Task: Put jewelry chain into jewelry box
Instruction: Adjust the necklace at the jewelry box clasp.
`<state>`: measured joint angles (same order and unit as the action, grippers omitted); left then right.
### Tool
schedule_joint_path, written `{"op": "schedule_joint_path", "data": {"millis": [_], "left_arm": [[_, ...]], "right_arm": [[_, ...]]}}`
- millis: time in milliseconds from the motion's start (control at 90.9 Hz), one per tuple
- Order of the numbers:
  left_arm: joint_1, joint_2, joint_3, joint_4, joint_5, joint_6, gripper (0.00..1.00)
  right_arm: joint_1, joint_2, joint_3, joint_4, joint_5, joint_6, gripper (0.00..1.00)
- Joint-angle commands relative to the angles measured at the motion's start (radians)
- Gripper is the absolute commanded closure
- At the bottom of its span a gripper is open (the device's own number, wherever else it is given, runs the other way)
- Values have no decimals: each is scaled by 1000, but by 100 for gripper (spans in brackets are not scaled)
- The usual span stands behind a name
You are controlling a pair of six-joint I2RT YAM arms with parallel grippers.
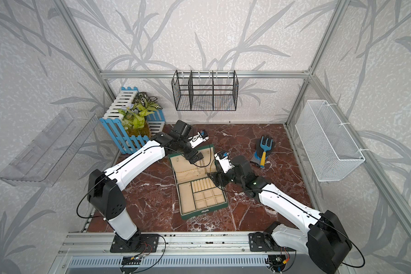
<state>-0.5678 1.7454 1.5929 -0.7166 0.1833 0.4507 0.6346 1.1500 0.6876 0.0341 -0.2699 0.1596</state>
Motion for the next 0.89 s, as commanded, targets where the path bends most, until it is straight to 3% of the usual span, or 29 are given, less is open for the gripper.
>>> {"op": "schedule_joint_path", "data": {"millis": [0,165,429,880], "left_arm": [[-6,3,19,-24,-25,30,3],[-13,-4,1,19,-50,34,14],[-22,0,-14,41,-80,36,17],[-53,7,-49,86,-160,37,43]], "right_arm": [[-1,-34,-14,34,5,22,19],[-1,-38,-23,38,8,30,19],[-1,-42,-39,44,15,41,19],[-1,-64,-64,44,29,54,19]]}}
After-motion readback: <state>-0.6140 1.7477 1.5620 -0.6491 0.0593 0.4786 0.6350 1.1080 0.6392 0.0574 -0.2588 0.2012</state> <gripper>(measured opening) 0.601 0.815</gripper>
